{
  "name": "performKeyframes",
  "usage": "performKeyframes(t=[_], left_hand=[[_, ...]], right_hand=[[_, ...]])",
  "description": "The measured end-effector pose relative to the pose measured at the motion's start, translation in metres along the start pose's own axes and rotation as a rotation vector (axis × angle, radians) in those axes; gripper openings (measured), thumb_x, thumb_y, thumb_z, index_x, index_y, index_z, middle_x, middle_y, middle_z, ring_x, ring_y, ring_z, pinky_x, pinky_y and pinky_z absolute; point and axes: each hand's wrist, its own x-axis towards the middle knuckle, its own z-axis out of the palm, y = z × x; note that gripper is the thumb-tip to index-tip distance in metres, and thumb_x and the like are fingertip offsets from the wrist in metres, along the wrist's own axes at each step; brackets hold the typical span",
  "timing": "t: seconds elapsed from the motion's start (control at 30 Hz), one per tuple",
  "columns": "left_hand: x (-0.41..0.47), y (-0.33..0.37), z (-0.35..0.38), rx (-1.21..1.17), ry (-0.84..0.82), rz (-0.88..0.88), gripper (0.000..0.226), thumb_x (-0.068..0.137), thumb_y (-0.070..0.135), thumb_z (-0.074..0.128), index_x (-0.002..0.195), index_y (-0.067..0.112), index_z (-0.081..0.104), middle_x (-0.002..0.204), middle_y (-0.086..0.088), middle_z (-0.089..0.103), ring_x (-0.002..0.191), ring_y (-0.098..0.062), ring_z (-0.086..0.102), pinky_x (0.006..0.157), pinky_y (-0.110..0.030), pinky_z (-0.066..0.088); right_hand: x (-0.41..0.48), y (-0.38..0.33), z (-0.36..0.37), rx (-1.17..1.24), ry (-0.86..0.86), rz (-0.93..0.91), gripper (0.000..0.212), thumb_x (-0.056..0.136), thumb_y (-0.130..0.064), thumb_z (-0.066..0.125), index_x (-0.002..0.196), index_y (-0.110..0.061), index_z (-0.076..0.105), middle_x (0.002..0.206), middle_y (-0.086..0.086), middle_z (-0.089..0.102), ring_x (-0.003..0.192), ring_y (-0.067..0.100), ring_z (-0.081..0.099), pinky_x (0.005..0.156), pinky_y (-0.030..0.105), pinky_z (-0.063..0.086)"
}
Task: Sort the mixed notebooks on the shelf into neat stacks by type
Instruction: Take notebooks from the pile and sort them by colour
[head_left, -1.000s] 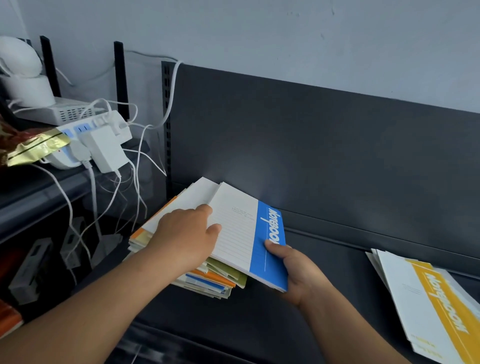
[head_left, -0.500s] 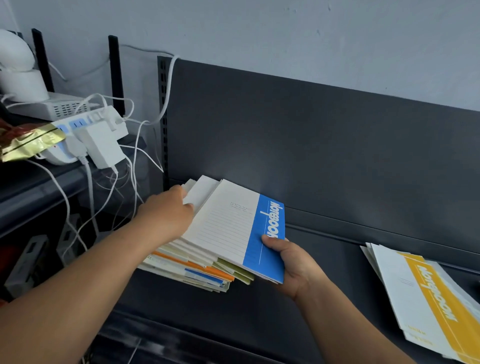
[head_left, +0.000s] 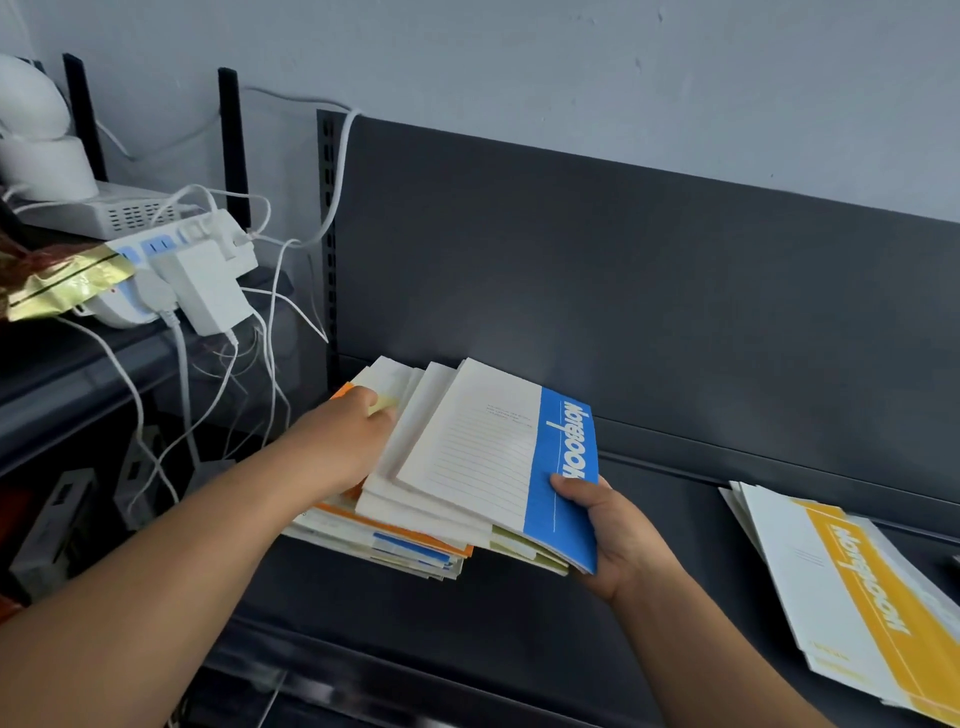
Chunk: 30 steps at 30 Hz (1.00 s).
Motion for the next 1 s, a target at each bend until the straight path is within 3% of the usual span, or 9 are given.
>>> performKeyframes(t=[0.07,0.17,0.3,0.43,0.53,0.57,0.73,0.9,1.0], left_hand=[[0.000,0.001,0.000,-0.016,-0.011,-0.014,0.045,0.101,0.044,0.029,0.138,0.022,0.042,0.134,-0.005,0.051,0.119,-0.023,0.047,0.092,-0.034,0.036],[-0.001,0.006,-0.003,-0.056,-0.029,-0.020,0.035,0.100,0.051,0.026,0.110,0.024,0.046,0.104,0.002,0.051,0.105,-0.021,0.049,0.086,-0.033,0.034],[-0.002,0.013,-0.005,-0.059,-0.038,-0.018,0.064,0.096,0.061,0.024,0.142,0.020,0.041,0.142,-0.003,0.047,0.131,-0.024,0.042,0.101,-0.038,0.033],[-0.009,0.035,0.001,-0.214,0.000,0.109,0.046,0.092,0.065,0.030,0.110,0.028,0.051,0.104,0.008,0.050,0.095,-0.011,0.050,0.083,-0.032,0.037],[-0.022,0.060,0.013,-0.496,-0.171,0.049,0.086,0.065,0.085,0.052,0.128,0.027,0.053,0.125,0.006,0.060,0.116,-0.020,0.055,0.103,-0.046,0.040],[-0.026,0.069,0.020,-0.625,-0.251,0.015,0.088,0.061,0.083,0.059,0.129,0.027,0.056,0.127,0.002,0.063,0.118,-0.024,0.058,0.103,-0.050,0.042],[-0.054,0.114,0.062,-0.970,-0.502,-0.021,0.036,0.088,0.034,0.062,0.115,0.011,0.069,0.110,-0.012,0.072,0.101,-0.031,0.069,0.093,-0.048,0.050],[-0.087,0.165,0.131,-0.972,-0.448,0.035,0.027,0.090,0.005,0.061,0.114,0.017,0.063,0.106,-0.012,0.072,0.099,-0.033,0.068,0.083,-0.052,0.055],[-0.117,0.199,0.174,-0.907,-0.417,0.129,0.030,0.091,0.000,0.059,0.109,0.025,0.062,0.107,-0.005,0.071,0.101,-0.027,0.067,0.090,-0.050,0.052]], right_hand=[[-0.002,0.001,-0.006,0.015,0.007,0.005,0.031,0.087,-0.006,0.065,0.117,-0.014,0.058,0.102,0.018,0.074,0.080,0.035,0.073,0.056,0.045,0.059],[-0.007,-0.002,-0.013,0.041,0.000,-0.010,0.031,0.087,-0.008,0.065,0.117,-0.014,0.058,0.102,0.017,0.074,0.080,0.035,0.073,0.058,0.045,0.059],[-0.013,-0.012,-0.022,0.074,-0.011,-0.047,0.036,0.086,-0.010,0.065,0.121,-0.013,0.057,0.106,0.017,0.073,0.086,0.035,0.072,0.061,0.046,0.059],[-0.026,-0.026,-0.035,0.090,-0.034,-0.106,0.039,0.085,-0.010,0.065,0.123,-0.012,0.056,0.107,0.017,0.073,0.084,0.034,0.073,0.061,0.045,0.060],[-0.042,-0.038,-0.050,0.087,-0.059,-0.159,0.033,0.087,-0.010,0.064,0.119,-0.014,0.058,0.102,0.014,0.075,0.080,0.031,0.074,0.060,0.044,0.060],[-0.049,-0.042,-0.057,0.072,-0.060,-0.184,0.030,0.088,-0.009,0.062,0.117,-0.015,0.059,0.100,0.013,0.075,0.078,0.030,0.074,0.060,0.043,0.060],[-0.085,-0.065,-0.108,-0.057,-0.006,-0.327,0.027,0.089,-0.007,0.060,0.112,-0.022,0.061,0.099,0.009,0.076,0.080,0.028,0.073,0.064,0.043,0.059],[-0.130,-0.082,-0.180,-0.189,0.061,-0.452,0.037,0.090,-0.001,0.059,0.117,-0.026,0.058,0.107,0.005,0.074,0.086,0.025,0.072,0.068,0.044,0.058],[-0.159,-0.090,-0.227,-0.273,0.125,-0.499,0.042,0.091,-0.002,0.061,0.118,-0.034,0.054,0.101,-0.001,0.075,0.083,0.020,0.073,0.064,0.038,0.059]])
